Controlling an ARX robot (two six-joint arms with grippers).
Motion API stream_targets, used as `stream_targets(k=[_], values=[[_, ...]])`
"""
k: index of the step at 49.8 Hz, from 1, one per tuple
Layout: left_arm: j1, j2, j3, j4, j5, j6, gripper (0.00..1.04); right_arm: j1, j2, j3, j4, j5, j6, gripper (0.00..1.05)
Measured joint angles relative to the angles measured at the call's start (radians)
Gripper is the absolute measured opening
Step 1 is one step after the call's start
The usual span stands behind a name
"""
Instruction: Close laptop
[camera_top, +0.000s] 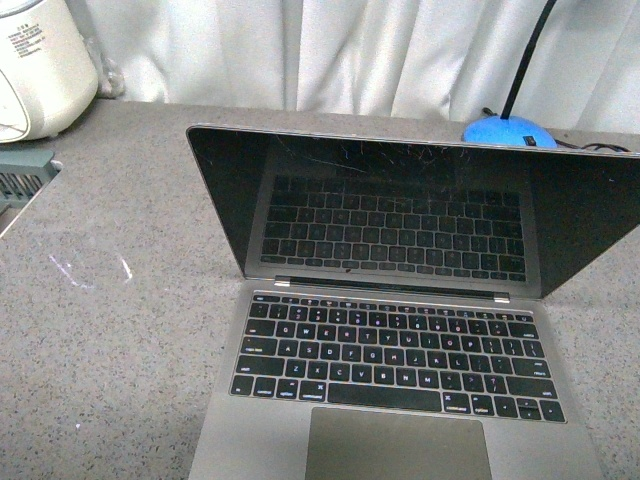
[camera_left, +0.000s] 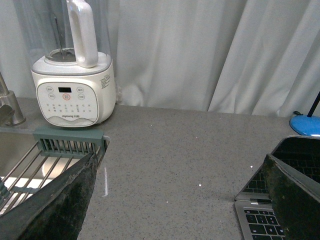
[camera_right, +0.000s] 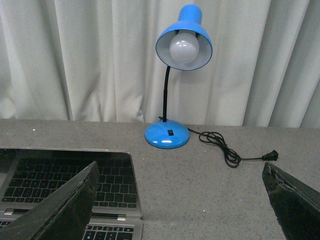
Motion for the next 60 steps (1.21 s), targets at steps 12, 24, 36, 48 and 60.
stream_targets(k=[12, 24, 36, 48, 60], values=[[0.0, 0.0, 0.0, 0.0, 0.0, 0.0, 0.98, 0.0, 0.0, 0.0, 0.0, 0.0, 0.0, 0.96], [0.0, 0.0, 0.0, 0.0, 0.0, 0.0, 0.98, 0.0, 0.0, 0.0, 0.0, 0.0, 0.0, 0.96], [0.0, 0.0, 0.0, 0.0, 0.0, 0.0, 0.98, 0.0, 0.0, 0.0, 0.0, 0.0, 0.0, 0.96], [0.0, 0.0, 0.0, 0.0, 0.0, 0.0, 0.98, 0.0, 0.0, 0.0, 0.0, 0.0, 0.0, 0.96], [0.0, 0.0, 0.0, 0.0, 0.0, 0.0, 0.98, 0.0, 0.0, 0.0, 0.0, 0.0, 0.0, 0.96]])
